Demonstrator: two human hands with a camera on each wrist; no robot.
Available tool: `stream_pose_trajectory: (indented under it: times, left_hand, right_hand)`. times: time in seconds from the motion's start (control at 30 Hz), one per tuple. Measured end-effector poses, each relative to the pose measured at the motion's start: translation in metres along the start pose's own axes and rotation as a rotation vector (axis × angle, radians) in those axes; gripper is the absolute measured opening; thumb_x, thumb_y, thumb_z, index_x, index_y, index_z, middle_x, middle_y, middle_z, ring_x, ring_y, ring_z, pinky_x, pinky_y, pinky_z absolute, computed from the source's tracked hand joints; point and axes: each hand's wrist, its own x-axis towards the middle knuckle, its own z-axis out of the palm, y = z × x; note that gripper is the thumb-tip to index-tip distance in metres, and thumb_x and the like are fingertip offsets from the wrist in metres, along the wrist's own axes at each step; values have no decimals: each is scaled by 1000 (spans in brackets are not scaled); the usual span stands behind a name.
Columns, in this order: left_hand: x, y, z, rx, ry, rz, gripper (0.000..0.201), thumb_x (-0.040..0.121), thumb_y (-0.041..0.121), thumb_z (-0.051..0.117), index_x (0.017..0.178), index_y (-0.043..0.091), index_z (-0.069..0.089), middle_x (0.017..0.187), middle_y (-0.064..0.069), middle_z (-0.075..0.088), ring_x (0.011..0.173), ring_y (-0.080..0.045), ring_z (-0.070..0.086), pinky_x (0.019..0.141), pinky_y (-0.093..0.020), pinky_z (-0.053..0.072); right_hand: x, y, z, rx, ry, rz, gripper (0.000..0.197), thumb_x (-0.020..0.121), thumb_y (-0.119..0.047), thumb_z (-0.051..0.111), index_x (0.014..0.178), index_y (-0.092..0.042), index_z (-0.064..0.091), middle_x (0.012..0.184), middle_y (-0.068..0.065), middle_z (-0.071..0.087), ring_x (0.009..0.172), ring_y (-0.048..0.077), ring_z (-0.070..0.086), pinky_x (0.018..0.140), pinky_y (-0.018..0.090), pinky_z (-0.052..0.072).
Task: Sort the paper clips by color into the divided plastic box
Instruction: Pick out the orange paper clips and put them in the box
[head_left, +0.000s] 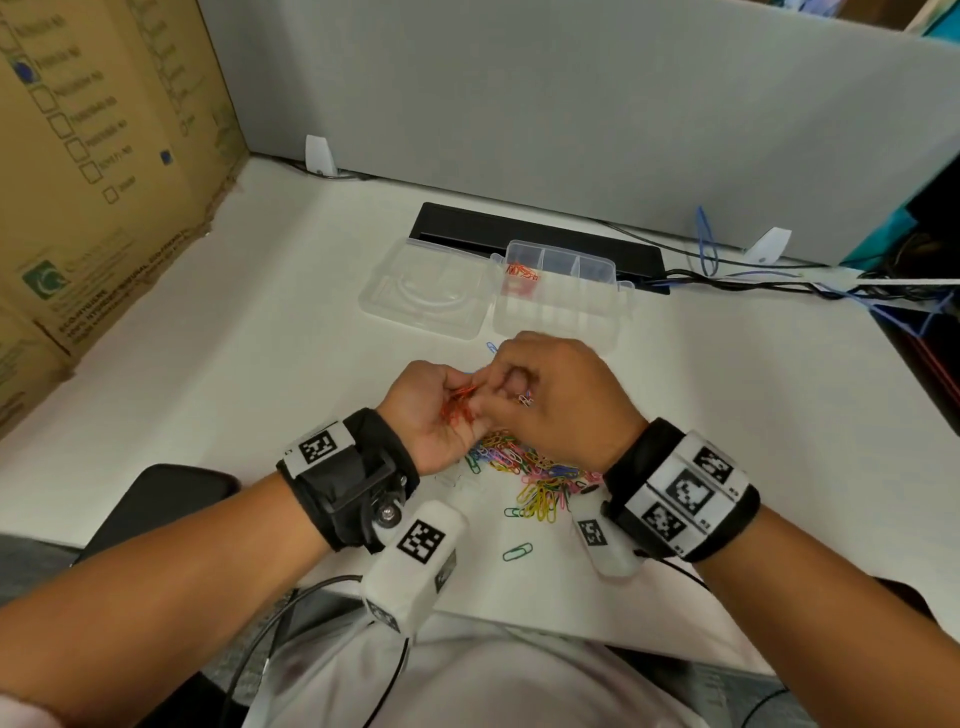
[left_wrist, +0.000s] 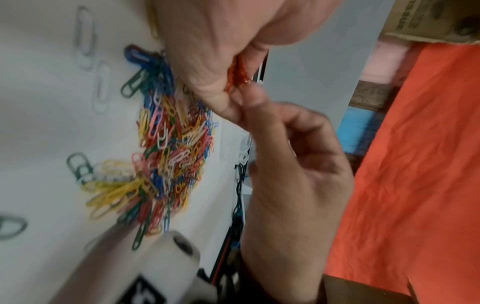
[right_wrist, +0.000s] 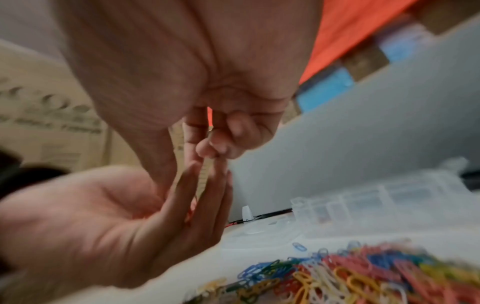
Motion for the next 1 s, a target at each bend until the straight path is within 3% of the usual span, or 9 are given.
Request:
stream_pose_trajectory:
  times: [0.1,0.23,0.4,0.57,0.7,0.73,0.8,0.87,1.0]
  left_hand:
    - [2,9,1,84,87,96,29,96,2,30,105,-5,57,79,-15,67,56,-17,66,48,-19,55]
    - [2,12,4,271,132,232,30,95,-4,33,104,-4,61,69,-10,65,51,-12,61,43,-15,49]
    - [6,6,5,424,153,263,33,90,-9,33,113,3,54,75,-13,65,46,-14,54,39,-17,42]
    - [5,12,4,673,123,137,13,87,12,48,78,10,57,58,1,45,42,-9,33,34,-16,23]
    - [10,18,6,1146,170,248,9,91,16,63,83,14,68,46,10,37,38,-7,25,36,-18,19]
    - [12,19,5,1273,160,289,8,90,15,66,86,13,72,44,12,46,38,-4,35,38,-16,31]
    - [17,22,0,1486,97,310,8,88,14,70,90,11,77,64,12,69,61,1,61,71,-16,54]
    - [19,23,-3,1679,42,270,9,85,13,72,91,14,79,86,7,75,85,-4,67,93,-24,51]
    - [19,20,3,1978,1,240,17,82,10,73,96,19,79,93,5,75,84,-4,63,88,-21,50]
  right_hand:
    - [8,22,-12,158,158,146,16,83,-32,73,69,-23,70,66,-5,63,57,7,51,58,29,45]
    - [11,37,-14,-2,-166,219,12,85,-24,73,74,-26,77,70,-13,69,65,2,60,68,25,48]
    - [12,27,0,-253,-450,227,10,83,-29,72,91,-30,77,63,-21,52,71,9,55,67,23,40]
    - [12,30,5,-304,-475,248,8,81,-22,70,87,-27,74,67,-16,53,73,13,57,58,22,35]
    - [11,35,2,-220,-442,257,9,83,-24,68,80,-29,75,73,-17,60,80,14,62,71,28,49]
    - [10,36,-1,-194,-431,256,11,85,-25,67,80,-31,76,76,-18,62,82,14,63,75,30,51]
    - [9,36,-5,-169,-400,232,13,87,-25,67,85,-29,78,78,-19,61,84,13,62,78,31,51]
    - [9,36,-9,-137,-351,209,12,88,-21,68,85,-25,79,80,-17,63,82,12,62,77,31,51]
    - [7,38,-7,-56,-365,204,20,85,-11,68,76,-28,73,75,-12,67,70,6,61,71,28,52]
